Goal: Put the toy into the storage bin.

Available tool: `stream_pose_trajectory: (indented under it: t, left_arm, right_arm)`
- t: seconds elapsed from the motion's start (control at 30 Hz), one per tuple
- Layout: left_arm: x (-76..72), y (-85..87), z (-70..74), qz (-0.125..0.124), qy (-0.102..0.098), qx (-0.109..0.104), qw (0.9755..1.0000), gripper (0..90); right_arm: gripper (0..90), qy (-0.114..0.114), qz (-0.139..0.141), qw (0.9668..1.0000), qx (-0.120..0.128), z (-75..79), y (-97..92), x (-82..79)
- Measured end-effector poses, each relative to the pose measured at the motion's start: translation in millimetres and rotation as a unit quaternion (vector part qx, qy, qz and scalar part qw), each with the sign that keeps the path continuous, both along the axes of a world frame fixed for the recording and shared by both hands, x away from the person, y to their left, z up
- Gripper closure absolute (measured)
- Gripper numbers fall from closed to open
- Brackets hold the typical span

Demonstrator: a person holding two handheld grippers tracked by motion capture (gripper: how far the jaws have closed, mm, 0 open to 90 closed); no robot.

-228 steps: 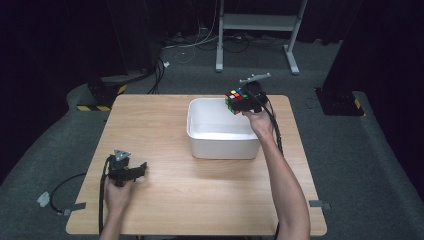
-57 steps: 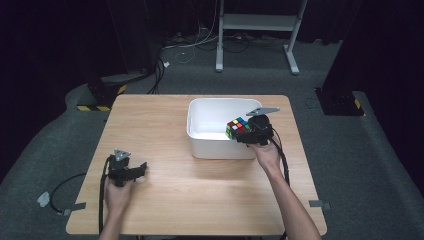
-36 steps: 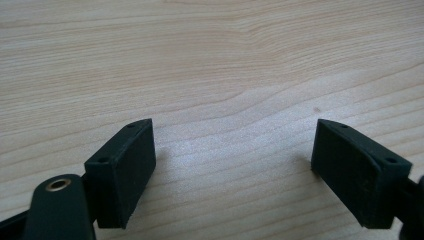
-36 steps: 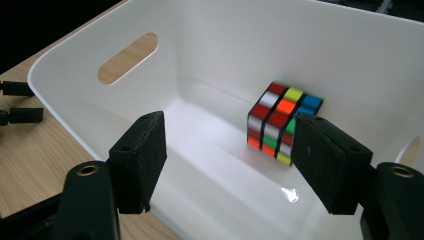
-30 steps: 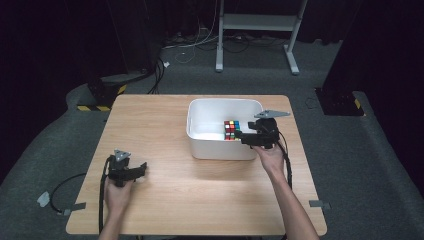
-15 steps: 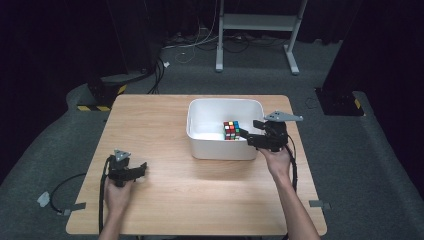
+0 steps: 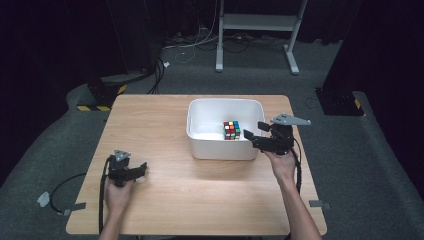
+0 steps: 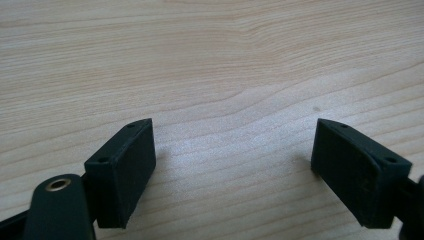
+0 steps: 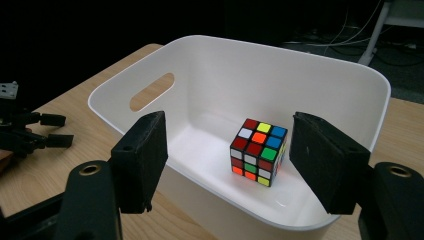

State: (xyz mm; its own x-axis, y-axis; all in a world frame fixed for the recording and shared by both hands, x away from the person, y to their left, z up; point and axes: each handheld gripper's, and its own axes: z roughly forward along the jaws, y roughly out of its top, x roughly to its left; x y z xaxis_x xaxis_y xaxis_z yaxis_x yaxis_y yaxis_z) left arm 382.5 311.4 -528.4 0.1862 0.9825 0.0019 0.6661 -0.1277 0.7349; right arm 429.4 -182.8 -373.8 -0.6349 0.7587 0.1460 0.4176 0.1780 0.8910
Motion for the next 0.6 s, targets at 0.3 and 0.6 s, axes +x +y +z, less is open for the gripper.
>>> stream_pose_trajectory:
  t: [0.3,0.6]
  left_arm:
    - [0.1,0.0,0.1,0.0,0.0,0.0,1.0,18.0]
    - [0.1,0.0,0.0,0.0,0.0,-0.001,1.0,18.0]
  right_arm:
    - [31.9,-0.011,-0.008,0.9999,0.003,2.6,-8.4,-6.8]
    - [32.2,-0.016,-0.018,0.9997,0.006,1.5,-19.4,-14.9]
